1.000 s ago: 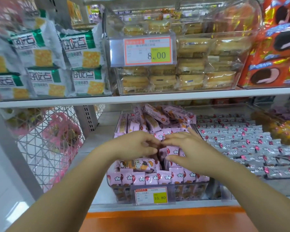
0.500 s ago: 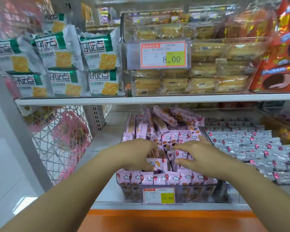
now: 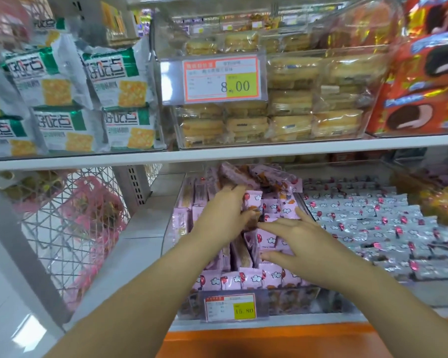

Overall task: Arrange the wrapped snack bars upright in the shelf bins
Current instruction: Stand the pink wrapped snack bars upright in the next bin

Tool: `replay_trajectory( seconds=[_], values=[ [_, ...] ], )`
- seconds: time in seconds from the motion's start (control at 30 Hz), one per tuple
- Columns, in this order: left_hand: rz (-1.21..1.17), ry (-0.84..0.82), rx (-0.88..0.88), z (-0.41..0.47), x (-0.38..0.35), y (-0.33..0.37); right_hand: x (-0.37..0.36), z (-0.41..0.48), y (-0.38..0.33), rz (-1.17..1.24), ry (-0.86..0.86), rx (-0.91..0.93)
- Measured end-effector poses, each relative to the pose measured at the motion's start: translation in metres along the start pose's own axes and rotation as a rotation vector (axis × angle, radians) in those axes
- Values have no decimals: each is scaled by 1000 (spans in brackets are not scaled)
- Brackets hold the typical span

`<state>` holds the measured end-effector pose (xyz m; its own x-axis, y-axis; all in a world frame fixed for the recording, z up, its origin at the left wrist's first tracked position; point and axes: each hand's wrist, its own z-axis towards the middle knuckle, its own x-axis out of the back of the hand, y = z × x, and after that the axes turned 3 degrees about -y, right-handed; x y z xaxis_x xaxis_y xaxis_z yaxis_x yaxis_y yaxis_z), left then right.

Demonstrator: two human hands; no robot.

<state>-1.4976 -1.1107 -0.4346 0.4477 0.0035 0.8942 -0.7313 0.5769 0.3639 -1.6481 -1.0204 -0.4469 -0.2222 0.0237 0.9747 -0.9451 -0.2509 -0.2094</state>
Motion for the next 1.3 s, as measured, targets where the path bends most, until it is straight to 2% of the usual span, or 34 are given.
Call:
replay_trajectory(
  seconds=[0.17,0.3,0.37,0.43,0.57,0.87,0.93,1.03,1.07,1.13,1.2,1.3],
  values=[
    [12,-303,90,8,-4,-5,4,-7,8,1,75,-29],
    [-345,-565,170,9,9,-7,8,-10,13,6,121,-55],
    [-239,-669,130,9,14,-10,6,-11,13,37,143,-49],
    [-76,-653,58,8,10,-10,4,-11,13,63,161,-39],
    [44,-555,-23,7,-5,-2,-1,-9,13,115,173,-25],
    [-20,-476,-4,22,-5,-19,-1,-7,10,89,143,23],
    [-44,-511,14,24,-3,-18,-4,-3,7,57,193,16],
    [-269,-559,104,26,-2,-17,-11,4,6,68,329,-13],
    [-279,-553,122,26,-2,-16,-11,6,6,70,362,-28],
    [-129,-525,109,25,-4,-14,-6,7,4,29,310,-64],
    [18,-484,84,24,-6,-11,-2,7,3,-65,160,-67],
    [42,-455,64,23,-4,-9,2,8,3,-68,61,-63]
  ],
)
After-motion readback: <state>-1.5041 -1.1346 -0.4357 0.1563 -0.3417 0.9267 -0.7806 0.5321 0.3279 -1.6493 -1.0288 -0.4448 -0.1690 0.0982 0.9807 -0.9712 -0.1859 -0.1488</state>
